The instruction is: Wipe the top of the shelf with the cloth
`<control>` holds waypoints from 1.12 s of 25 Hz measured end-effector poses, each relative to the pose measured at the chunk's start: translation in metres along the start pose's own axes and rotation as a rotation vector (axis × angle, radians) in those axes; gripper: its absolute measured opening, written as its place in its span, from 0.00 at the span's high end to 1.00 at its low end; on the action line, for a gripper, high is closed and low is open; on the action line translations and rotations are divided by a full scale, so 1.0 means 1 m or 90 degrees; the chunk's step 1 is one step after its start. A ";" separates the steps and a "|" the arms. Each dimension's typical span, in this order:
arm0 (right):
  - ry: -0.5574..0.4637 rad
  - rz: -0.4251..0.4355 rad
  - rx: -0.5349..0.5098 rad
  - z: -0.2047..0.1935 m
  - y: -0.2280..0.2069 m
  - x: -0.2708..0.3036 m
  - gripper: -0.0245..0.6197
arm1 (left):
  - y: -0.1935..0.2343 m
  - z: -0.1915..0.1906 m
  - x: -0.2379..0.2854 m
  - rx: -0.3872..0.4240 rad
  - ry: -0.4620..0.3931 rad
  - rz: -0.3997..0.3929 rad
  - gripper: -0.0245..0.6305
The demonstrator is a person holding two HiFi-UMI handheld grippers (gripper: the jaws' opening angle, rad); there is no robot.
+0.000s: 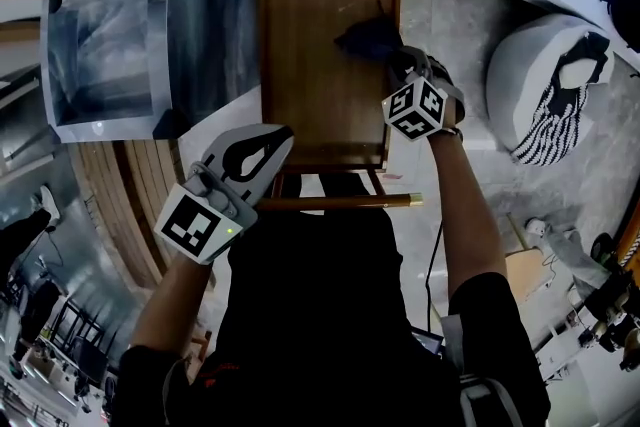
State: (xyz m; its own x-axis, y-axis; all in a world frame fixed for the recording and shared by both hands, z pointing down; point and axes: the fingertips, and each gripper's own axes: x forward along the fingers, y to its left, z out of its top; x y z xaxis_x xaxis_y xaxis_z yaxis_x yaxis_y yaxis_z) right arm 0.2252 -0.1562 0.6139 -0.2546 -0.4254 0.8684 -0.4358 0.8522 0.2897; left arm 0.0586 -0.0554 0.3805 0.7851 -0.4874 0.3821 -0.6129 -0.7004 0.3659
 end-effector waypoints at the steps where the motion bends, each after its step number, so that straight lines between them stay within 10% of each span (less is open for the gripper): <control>1: 0.000 -0.002 0.001 -0.002 -0.001 -0.001 0.86 | -0.001 0.000 0.002 0.000 0.001 -0.001 0.92; 28: 0.030 -0.035 0.032 -0.039 -0.019 -0.019 0.86 | 0.003 0.002 0.002 -0.001 0.002 -0.003 0.92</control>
State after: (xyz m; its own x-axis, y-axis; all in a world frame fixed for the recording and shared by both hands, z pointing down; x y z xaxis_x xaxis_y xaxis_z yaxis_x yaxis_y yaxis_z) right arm 0.2717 -0.1523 0.6076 -0.1888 -0.4549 0.8703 -0.4911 0.8112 0.3175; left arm 0.0589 -0.0596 0.3808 0.7879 -0.4822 0.3830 -0.6091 -0.7018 0.3694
